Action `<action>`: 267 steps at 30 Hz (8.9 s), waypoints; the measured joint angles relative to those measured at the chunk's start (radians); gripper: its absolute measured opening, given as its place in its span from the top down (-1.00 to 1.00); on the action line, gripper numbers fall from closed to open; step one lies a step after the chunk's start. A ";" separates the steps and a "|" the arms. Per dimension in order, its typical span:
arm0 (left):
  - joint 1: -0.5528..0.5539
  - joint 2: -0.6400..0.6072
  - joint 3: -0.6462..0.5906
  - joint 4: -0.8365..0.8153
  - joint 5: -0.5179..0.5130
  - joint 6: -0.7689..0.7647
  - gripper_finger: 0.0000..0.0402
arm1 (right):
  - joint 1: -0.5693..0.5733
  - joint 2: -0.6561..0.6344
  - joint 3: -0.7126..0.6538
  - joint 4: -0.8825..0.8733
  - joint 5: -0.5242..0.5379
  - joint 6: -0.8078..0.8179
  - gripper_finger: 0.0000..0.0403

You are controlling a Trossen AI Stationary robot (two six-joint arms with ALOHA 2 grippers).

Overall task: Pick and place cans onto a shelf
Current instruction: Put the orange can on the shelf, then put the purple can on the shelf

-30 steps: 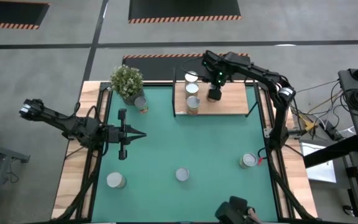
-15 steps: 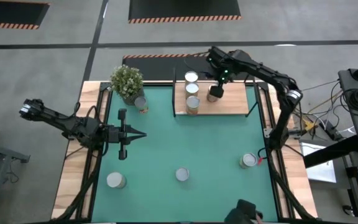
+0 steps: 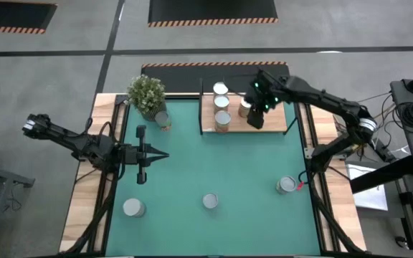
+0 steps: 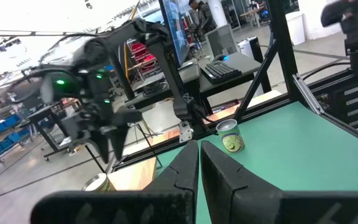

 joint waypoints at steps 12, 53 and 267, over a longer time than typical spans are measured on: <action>0.000 0.000 0.000 0.000 0.000 0.000 1.00 | -0.009 -0.071 -0.330 0.309 0.178 0.029 0.94; 0.000 0.000 0.000 -0.001 0.000 0.000 1.00 | -0.069 0.121 -0.259 0.471 0.198 -0.085 0.96; -0.566 0.765 0.460 -1.269 0.341 -2.244 -0.80 | 0.983 -0.284 -0.354 0.840 0.592 -0.254 0.96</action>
